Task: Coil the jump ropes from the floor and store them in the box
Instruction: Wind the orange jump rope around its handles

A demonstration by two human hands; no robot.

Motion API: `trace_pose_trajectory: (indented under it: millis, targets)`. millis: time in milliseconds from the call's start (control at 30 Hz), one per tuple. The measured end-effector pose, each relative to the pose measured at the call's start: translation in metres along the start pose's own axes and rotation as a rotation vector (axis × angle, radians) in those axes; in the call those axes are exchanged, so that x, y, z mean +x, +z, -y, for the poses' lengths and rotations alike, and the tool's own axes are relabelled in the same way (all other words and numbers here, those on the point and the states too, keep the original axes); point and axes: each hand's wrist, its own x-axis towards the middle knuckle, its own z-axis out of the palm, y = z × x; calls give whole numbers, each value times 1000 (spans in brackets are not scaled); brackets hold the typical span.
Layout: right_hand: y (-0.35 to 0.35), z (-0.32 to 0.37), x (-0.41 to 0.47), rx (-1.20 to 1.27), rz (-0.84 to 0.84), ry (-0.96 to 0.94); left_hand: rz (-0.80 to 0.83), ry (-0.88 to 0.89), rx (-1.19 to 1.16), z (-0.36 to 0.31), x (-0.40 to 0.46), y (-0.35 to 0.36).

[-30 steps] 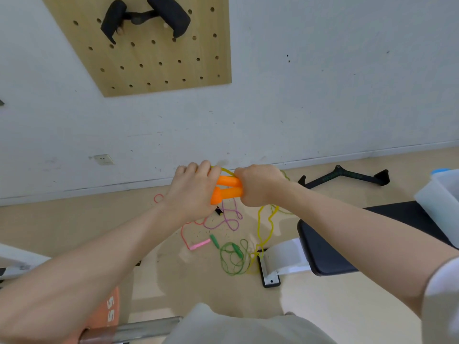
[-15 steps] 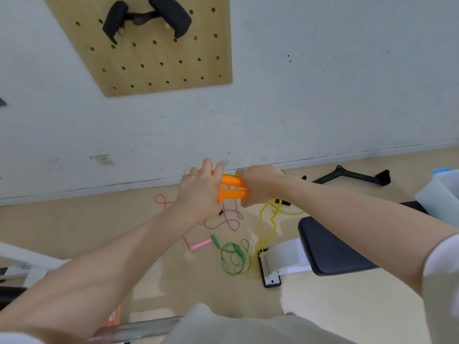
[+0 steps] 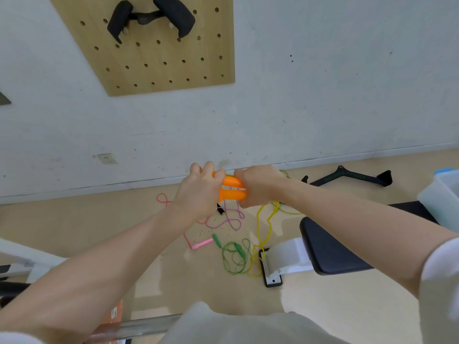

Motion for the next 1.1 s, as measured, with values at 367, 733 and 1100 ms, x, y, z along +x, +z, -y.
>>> trace_pose_trajectory:
  millis: [367, 733, 1100]
  targets:
    - [-28, 38, 9, 11, -123, 148, 181, -268, -87, 15, 17, -12]
    - [-24, 37, -9, 185, -106, 194, 212, -205, -259, 12, 15, -11]
    - [32, 53, -28, 1414, -125, 89, 211, -261, -834, 45, 22, -24]
